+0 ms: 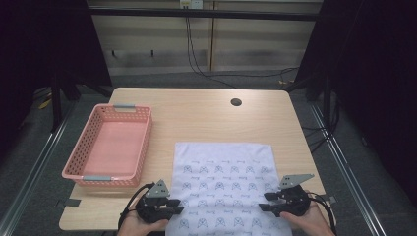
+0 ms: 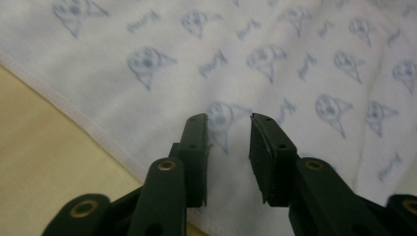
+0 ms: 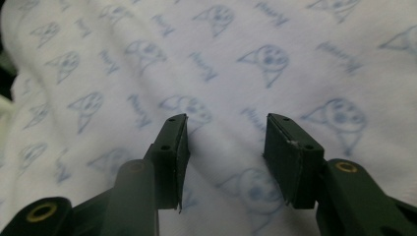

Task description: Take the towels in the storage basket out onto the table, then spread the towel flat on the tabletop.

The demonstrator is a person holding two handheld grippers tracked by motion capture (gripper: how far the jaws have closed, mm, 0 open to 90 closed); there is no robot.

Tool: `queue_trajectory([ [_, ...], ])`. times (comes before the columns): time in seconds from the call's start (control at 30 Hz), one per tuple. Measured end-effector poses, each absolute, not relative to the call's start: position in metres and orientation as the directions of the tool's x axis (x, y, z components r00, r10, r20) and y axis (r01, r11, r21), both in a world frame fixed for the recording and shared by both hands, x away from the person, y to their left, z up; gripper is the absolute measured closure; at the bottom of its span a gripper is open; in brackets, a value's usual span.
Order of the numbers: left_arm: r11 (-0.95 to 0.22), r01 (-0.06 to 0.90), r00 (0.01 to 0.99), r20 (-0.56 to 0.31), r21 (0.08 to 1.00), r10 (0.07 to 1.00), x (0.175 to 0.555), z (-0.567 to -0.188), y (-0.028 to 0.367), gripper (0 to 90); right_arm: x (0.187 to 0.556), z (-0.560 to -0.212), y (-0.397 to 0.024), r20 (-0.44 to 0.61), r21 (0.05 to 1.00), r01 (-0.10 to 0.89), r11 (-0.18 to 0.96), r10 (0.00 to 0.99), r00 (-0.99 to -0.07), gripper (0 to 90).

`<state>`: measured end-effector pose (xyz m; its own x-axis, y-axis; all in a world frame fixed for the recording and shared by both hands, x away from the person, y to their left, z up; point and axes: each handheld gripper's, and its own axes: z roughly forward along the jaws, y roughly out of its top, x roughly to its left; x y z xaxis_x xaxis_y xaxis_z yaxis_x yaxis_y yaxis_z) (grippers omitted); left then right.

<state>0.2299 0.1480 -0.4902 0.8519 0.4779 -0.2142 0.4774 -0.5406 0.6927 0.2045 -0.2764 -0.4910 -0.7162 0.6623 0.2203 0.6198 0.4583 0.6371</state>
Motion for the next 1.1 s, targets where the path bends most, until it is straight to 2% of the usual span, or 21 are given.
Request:
queue_trajectory([
  [0.1,-0.514,0.499,0.838,-0.237,0.698,0.492,0.243,-0.484,0.144,68.0,0.212,-0.486,-0.279,0.198,0.679,0.604,0.418,0.687,-0.699,49.7],
  [0.3,-0.469,0.550,0.794,-0.258,0.691,0.551,0.273,-0.485,0.138,56.2,0.242,-0.469,-0.292,0.175,0.758,0.568,0.319,0.740,-0.649,46.7],
  [0.57,-0.437,0.561,0.770,-0.249,0.703,0.587,0.300,-0.488,0.131,49.5,0.275,-0.461,-0.306,0.143,0.776,0.555,0.300,0.774,-0.617,46.6],
  [0.77,-0.482,0.544,0.778,-0.197,0.687,0.597,0.308,-0.497,0.132,52.0,0.316,-0.466,-0.319,0.137,0.771,0.576,0.272,0.812,-0.567,48.0],
  [0.8,-0.465,0.549,0.772,-0.210,0.694,0.600,0.309,-0.498,0.132,54.0,0.326,-0.470,-0.320,0.119,0.771,0.575,0.273,0.826,-0.551,48.0],
  [1.1,-0.482,0.530,0.785,-0.189,0.698,0.590,0.309,-0.499,0.133,55.1,0.352,-0.489,-0.319,0.112,0.743,0.607,0.281,0.842,-0.527,45.7],
])
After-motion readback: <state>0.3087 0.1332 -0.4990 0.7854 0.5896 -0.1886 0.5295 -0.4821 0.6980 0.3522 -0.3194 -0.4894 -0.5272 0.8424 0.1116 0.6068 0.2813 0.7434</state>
